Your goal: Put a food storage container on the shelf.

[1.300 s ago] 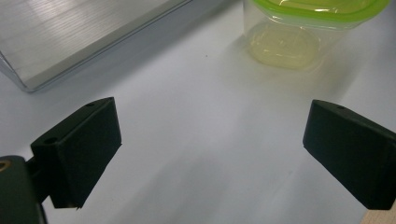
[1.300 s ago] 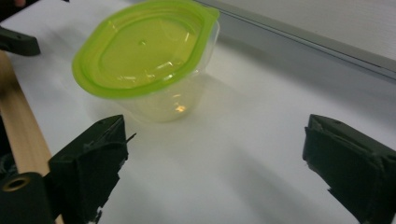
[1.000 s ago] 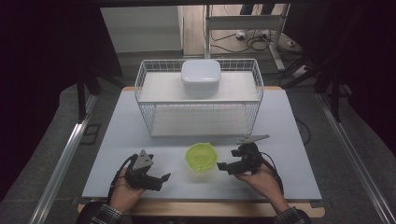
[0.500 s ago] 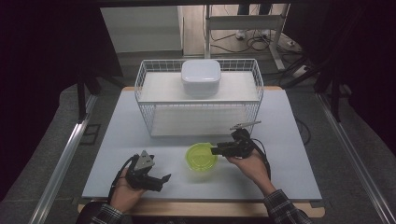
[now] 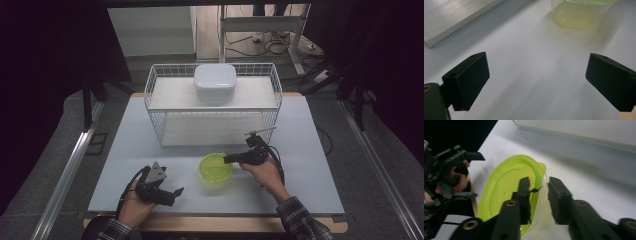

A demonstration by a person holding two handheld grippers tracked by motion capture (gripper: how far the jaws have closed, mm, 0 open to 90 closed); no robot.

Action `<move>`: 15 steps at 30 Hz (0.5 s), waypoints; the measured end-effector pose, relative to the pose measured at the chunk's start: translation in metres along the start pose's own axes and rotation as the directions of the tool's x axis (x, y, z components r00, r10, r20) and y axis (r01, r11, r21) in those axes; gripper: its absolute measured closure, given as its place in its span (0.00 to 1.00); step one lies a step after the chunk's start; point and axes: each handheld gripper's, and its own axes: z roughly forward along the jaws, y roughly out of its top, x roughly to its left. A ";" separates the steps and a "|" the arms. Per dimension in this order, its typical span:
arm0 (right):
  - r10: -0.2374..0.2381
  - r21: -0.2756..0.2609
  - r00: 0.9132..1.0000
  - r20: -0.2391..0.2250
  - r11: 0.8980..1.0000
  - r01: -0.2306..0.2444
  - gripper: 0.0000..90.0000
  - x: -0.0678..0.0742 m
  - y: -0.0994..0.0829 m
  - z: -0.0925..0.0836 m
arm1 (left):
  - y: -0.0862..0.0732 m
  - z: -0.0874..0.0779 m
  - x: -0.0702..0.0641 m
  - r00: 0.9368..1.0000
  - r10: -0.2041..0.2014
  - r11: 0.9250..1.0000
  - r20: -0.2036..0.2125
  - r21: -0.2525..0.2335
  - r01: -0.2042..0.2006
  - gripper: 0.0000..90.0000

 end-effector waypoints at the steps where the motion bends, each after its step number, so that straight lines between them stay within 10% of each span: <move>1: 0.006 0.003 1.000 -0.007 1.000 -0.006 0.84 -0.001 0.000 0.000 | 0.000 0.000 0.000 1.000 0.001 1.000 0.001 0.001 -0.001 0.05; 15: 0.010 -0.001 0.999 -0.050 1.000 -0.010 0.91 0.010 0.000 -0.003 | 0.000 0.000 0.000 1.000 0.006 1.000 -0.003 -0.001 -0.006 0.05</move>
